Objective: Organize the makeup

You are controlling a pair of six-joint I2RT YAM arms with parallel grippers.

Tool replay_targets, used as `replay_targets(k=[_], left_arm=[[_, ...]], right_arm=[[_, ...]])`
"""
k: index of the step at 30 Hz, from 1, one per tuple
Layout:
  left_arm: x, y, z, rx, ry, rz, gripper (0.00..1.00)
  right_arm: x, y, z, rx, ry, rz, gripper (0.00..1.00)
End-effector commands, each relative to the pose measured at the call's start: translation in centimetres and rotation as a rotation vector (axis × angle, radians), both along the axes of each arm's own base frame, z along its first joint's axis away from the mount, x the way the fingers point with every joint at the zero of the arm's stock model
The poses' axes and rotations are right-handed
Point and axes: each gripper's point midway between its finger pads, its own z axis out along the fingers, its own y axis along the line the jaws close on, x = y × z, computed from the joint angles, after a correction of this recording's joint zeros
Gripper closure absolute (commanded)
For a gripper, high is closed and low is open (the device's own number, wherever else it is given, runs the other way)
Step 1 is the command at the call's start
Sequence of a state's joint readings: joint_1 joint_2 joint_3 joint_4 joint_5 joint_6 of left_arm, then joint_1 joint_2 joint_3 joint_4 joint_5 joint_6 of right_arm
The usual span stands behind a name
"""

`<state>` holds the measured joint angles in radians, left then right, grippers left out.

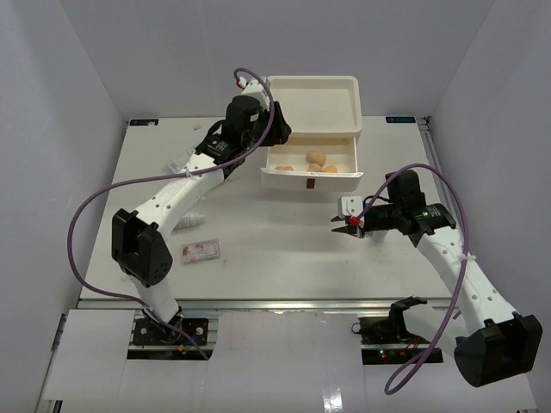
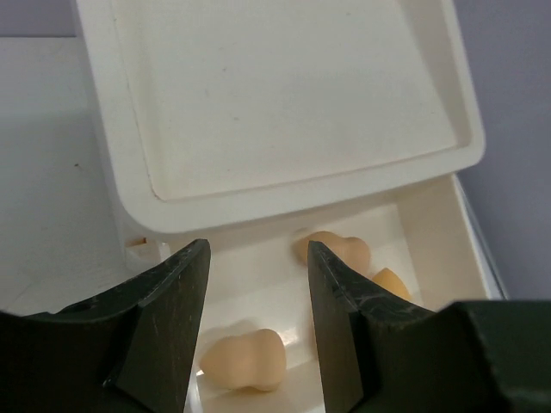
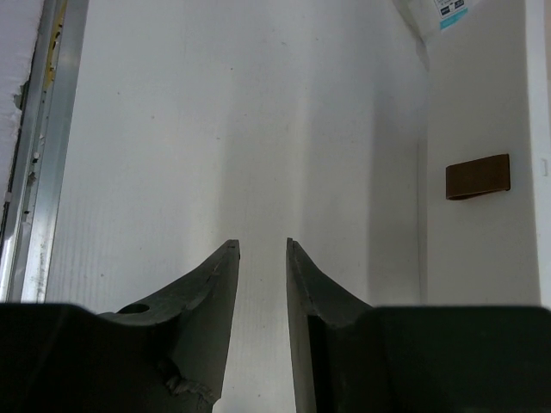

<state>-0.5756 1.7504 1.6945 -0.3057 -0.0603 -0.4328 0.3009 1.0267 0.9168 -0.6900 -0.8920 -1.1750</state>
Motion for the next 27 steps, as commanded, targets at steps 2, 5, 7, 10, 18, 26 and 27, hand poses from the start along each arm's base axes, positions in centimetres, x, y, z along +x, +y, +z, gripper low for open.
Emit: replay_targets(k=[2, 5, 7, 10, 18, 26, 27], left_arm=[[1.9, 2.0, 1.9, 0.066, -0.042, 0.102, 0.4], [2.0, 2.0, 2.2, 0.074, -0.057, 0.1, 0.41], [1.9, 1.9, 2.6, 0.072, -0.066, 0.091, 0.41], [1.6, 2.1, 3.5, 0.063, -0.087, 0.087, 0.42], [0.5, 0.3, 3.8, 0.081, -0.118, -0.063, 0.41], [-1.6, -3.6, 3.9, 0.232, -0.312, -0.467, 0.36], [-1.2, -3.8, 3.9, 0.263, -0.339, -0.483, 0.36]], right_arm=[[0.9, 0.6, 0.4, 0.025, -0.044, -0.014, 0.66], [1.0, 0.8, -0.2, 0.018, -0.032, -0.015, 0.66], [1.3, 0.9, -0.4, 0.017, -0.029, -0.018, 0.66], [1.5, 1.1, -0.6, 0.023, -0.019, -0.025, 0.66], [2.2, 2.1, -1.2, 0.005, -0.017, -0.002, 0.65], [2.2, 2.9, -1.8, -0.024, -0.035, 0.03, 0.63], [2.4, 2.9, -1.9, -0.031, -0.04, 0.025, 0.62]])
